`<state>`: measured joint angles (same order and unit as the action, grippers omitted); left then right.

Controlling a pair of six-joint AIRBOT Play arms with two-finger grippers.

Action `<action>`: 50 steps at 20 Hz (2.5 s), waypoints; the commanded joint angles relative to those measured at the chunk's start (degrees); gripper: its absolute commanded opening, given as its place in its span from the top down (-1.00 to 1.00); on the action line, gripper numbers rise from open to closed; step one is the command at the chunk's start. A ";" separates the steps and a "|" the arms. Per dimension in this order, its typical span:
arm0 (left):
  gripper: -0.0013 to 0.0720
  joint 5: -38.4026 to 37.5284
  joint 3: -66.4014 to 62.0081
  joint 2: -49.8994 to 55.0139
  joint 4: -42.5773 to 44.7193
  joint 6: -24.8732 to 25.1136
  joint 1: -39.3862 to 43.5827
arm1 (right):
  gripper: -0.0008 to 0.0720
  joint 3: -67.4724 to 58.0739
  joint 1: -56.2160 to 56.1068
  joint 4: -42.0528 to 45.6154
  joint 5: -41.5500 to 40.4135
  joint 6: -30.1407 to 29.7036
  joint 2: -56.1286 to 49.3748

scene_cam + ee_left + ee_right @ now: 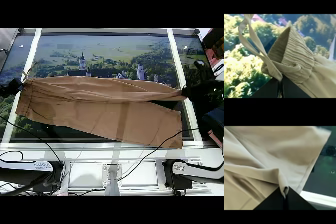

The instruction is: Fold the clothes and pants, and hang the long-sleeved shirts on hangers.

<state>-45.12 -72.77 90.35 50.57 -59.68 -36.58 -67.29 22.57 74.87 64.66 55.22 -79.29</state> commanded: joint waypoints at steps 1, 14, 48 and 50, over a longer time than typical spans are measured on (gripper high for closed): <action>0.87 0.07 0.02 0.09 0.50 -0.35 -0.07 | 0.94 13.62 -0.07 0.94 -6.80 1.20 6.88; 0.87 -0.07 0.02 0.09 0.46 -0.35 -0.07 | -0.19 14.38 7.45 -0.31 -26.47 22.12 8.44; 0.87 5.46 0.37 -1.53 7.08 -5.14 0.17 | 0.94 -24.68 0.13 -25.83 -32.87 6.62 -25.53; 0.87 5.77 0.37 -0.50 7.06 -5.14 0.17 | 0.94 -24.68 -1.03 -25.55 -36.98 6.84 -25.53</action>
<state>-40.29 -72.49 88.97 57.14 -64.55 -36.45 -91.24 23.22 48.23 34.46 61.80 -104.77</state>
